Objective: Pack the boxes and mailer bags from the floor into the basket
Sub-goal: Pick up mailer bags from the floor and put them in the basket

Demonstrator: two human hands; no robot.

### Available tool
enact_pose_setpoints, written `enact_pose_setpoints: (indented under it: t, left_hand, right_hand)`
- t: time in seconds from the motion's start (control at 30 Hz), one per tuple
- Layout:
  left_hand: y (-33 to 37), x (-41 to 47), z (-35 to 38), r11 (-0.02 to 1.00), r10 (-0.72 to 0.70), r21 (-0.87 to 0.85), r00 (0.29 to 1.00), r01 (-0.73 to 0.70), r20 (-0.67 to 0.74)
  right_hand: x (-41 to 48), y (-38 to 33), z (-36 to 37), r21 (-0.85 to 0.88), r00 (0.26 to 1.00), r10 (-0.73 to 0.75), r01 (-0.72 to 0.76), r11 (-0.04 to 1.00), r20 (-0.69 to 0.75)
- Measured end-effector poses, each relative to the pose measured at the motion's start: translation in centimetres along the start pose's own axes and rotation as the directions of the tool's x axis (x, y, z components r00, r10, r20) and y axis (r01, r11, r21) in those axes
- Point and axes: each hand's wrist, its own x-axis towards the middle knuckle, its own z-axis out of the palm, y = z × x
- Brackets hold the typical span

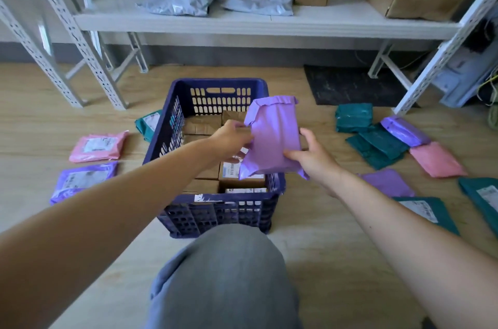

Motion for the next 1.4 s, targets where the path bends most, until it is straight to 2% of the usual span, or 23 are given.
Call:
enact_pose_setpoints:
  t: [0.2,0.3,0.43,0.53,0.67,0.8,1.0,1.13,1.3,1.4]
  left_hand:
    - [-4.0,1.6,-2.8,0.999,-0.028,0.02,0.999,0.029,-0.022]
    - [-6.5,2.4,-3.8,0.997,-0.066,-0.027,0.998,0.065,-0.019]
    - [-9.4,3.9,-4.4,0.986,-0.159,-0.056,0.987,0.158,-0.005]
    - [-10.7,5.0,-4.4,0.983,-0.178,-0.039,0.984,0.178,-0.007]
    - [-12.3,6.7,-3.7,0.977,-0.209,-0.039,0.978,0.208,-0.008]
    - [-14.0,8.4,-2.9,0.946,-0.314,-0.079,0.949,0.313,0.009]
    - [-15.5,9.6,-2.1,0.908,-0.408,-0.092,0.912,0.409,0.03]
    - [-15.6,9.9,-1.5,0.907,-0.415,-0.068,0.909,0.417,0.033]
    - [-15.5,10.3,-1.1,0.903,-0.417,-0.1,0.908,0.419,0.039]
    - [-14.4,10.0,-1.8,0.912,-0.409,0.025,0.912,0.408,0.028]
  right_hand:
    - [2.9,-0.6,4.7,-0.127,0.996,-0.04,0.051,0.991,0.084]
    - [4.7,-0.3,6.7,-0.238,0.989,-0.037,0.071,0.969,0.146]
    - [6.7,0.5,8.2,-0.341,0.973,0.008,0.073,0.937,0.23]
    - [8.5,1.3,8.9,-0.414,0.966,0.069,0.042,0.909,0.251]
    - [10.6,2.4,9.8,-0.448,0.944,0.146,0.003,0.894,0.297]
    - [11.8,3.3,10.2,-0.485,0.909,0.22,-0.022,0.874,0.355]
    - [12.8,5.6,11.2,-0.531,0.897,0.223,0.015,0.847,0.382]
    - [13.2,6.1,11.9,-0.657,0.896,0.242,0.07,0.751,0.372]
    - [13.1,6.8,13.0,-0.822,0.907,0.277,0.119,0.557,0.318]
    - [12.6,6.9,12.7,-0.848,0.91,0.271,0.139,0.511,0.313]
